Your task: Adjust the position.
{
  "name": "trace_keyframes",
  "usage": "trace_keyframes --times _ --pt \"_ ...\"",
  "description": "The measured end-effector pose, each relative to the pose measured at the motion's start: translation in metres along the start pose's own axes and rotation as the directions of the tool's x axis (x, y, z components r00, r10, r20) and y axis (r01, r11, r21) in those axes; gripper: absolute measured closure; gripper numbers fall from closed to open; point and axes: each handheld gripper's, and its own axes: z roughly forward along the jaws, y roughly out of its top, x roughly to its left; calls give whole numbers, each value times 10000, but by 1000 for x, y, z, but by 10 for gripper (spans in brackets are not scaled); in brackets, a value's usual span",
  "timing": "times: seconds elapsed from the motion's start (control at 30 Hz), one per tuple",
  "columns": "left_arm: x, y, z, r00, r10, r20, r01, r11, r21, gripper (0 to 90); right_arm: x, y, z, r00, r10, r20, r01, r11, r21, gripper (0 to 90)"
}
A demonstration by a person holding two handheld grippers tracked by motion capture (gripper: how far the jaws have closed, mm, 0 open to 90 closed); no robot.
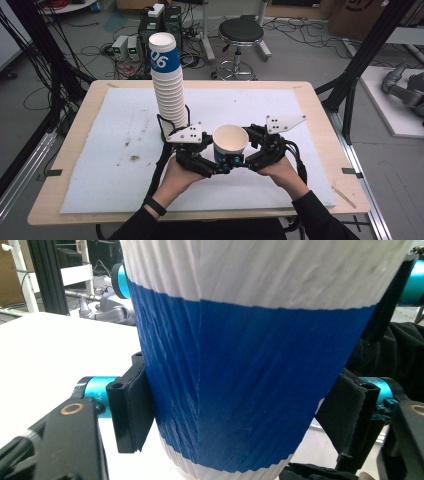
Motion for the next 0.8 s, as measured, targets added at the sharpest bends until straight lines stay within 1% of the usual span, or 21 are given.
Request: trace_keyframes --times 0.33,0.6,0.67,0.7,0.73,0.8 --pt "0 -1 1 10000 60 -11 -60 10000 70 266 1 2 -2 9999 113 17 -113 9995 -311 169" --pt "0 -1 2 10000 44 6 -44 10000 70 260 1 2 -2 10000 -34 38 35 9997 -244 183" --pt "0 -1 2 9999 65 -120 -63 9999 133 230 1 2 -2 10000 -78 44 79 9996 -272 191" --pt "0 -1 2 9998 49 -186 -46 9999 159 190 1 2 -3 9999 -74 91 76 9997 -245 192" --pt "0 -1 2 9999 12 -172 -10 9999 137 169 1 2 -3 9999 -87 132 90 9997 -240 193" --pt "0 -1 1 9998 20 -183 -19 10000 75 165 1 3 -4 9996 -148 233 154 9995 -261 195"
